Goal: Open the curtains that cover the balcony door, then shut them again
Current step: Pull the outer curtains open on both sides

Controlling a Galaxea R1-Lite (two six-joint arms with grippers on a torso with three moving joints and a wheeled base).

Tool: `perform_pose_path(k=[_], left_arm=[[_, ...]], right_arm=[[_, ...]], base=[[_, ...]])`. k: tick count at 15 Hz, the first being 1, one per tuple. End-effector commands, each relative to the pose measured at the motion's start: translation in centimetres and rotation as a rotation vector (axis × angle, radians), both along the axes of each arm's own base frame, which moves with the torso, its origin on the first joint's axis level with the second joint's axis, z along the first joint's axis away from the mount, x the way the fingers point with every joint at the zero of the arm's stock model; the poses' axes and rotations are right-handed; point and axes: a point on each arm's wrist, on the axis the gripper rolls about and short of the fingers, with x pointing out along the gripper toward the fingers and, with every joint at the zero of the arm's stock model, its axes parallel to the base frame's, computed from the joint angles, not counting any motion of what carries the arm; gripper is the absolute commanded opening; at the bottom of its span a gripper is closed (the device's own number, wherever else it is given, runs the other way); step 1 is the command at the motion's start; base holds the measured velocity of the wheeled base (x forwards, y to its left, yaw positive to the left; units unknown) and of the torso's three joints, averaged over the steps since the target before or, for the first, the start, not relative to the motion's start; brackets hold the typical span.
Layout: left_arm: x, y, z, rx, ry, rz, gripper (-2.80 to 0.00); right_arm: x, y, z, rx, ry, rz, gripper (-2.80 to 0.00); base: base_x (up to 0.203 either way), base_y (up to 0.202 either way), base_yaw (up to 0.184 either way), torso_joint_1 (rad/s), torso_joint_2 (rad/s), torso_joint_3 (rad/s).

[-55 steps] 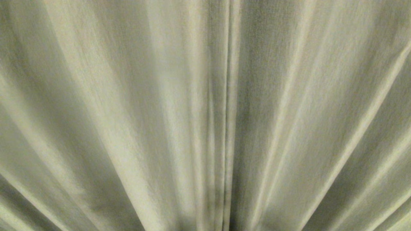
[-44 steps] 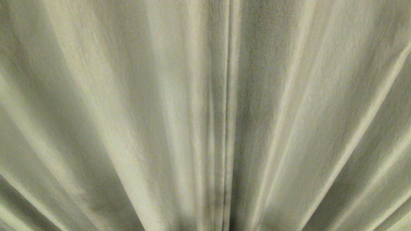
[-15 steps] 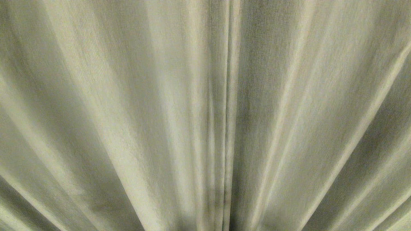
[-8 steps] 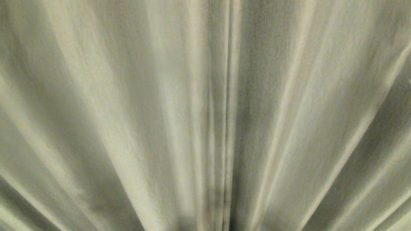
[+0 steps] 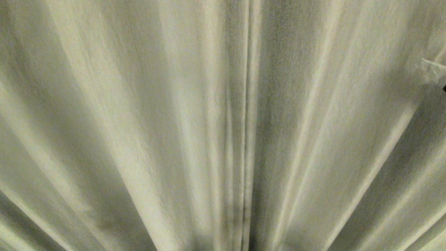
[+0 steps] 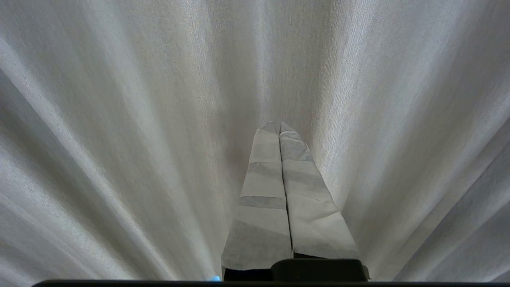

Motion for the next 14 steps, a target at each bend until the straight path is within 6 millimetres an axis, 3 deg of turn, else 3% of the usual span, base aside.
perform_pose_path(k=[1,7,14], left_arm=[[0.0,0.0,0.0,0.0,0.0,0.0,-2.8],[0.0,0.0,0.0,0.0,0.0,0.0,-2.8],[0.0,0.0,0.0,0.0,0.001,0.001,-2.8]], right_arm=[[3.1,-0.1,0.1,0.003,0.025,0.0,0.0],[8.5,-0.3,1.0,0.019,0.002,0.007,0.0],[12.1,-0.5,1.6,0.056,-0.027,0.016,0.0]], base=[[0.0,0.0,0.0,0.0,0.0,0.0],[0.0,0.0,0.0,0.0,0.0,0.0],[0.0,0.0,0.0,0.001,0.0,-0.006]])
